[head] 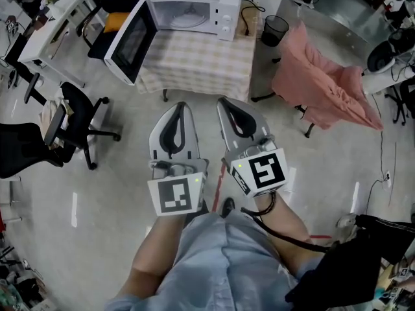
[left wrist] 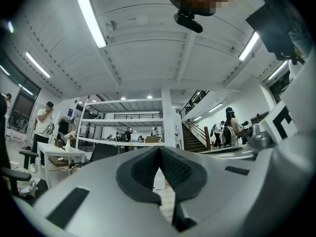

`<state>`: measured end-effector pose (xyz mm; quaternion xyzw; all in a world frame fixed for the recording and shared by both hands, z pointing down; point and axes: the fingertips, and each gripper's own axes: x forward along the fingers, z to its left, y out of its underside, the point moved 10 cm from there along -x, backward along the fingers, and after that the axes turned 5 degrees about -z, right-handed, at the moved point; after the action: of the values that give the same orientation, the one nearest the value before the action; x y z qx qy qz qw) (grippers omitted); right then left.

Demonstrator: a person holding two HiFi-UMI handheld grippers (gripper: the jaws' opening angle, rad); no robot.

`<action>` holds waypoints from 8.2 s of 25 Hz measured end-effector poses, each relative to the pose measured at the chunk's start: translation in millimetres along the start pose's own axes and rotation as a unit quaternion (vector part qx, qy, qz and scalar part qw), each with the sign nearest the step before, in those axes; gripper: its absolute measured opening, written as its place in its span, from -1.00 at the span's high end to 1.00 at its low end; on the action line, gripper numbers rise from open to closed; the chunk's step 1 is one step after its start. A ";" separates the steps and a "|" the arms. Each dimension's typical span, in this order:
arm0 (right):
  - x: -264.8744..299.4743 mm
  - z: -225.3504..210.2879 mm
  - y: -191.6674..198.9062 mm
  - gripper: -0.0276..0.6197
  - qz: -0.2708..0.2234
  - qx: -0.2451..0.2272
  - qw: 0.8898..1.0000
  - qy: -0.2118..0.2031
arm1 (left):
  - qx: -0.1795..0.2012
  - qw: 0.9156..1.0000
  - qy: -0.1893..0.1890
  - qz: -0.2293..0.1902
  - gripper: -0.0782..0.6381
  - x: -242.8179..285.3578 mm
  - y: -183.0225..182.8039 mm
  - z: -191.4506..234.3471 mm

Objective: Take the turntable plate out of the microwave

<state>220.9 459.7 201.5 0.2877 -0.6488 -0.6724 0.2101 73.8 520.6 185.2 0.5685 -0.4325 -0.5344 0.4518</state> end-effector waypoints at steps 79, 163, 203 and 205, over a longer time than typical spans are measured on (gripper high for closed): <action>416.3 -229.7 144.5 0.91 0.049 0.042 0.997 0.047 | 0.013 0.999 0.039 0.030 0.76 447.1 198.7 220.0; 425.0 -218.6 355.0 0.55 0.070 0.570 0.807 0.133 | -0.014 0.995 0.057 0.079 0.76 478.8 349.5 273.4; 445.2 -237.7 367.1 0.51 0.034 0.611 0.785 0.098 | -0.024 0.993 0.067 0.092 0.76 486.6 349.1 275.6; 448.4 -242.5 367.7 0.50 0.030 0.613 0.784 0.093 | -0.024 0.993 0.066 0.093 0.76 487.2 349.2 275.6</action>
<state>12.8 -42.3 517.4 0.3976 -0.9099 -0.0964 0.0690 -177.9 -44.5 414.7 0.5493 -0.4395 -0.4615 0.5404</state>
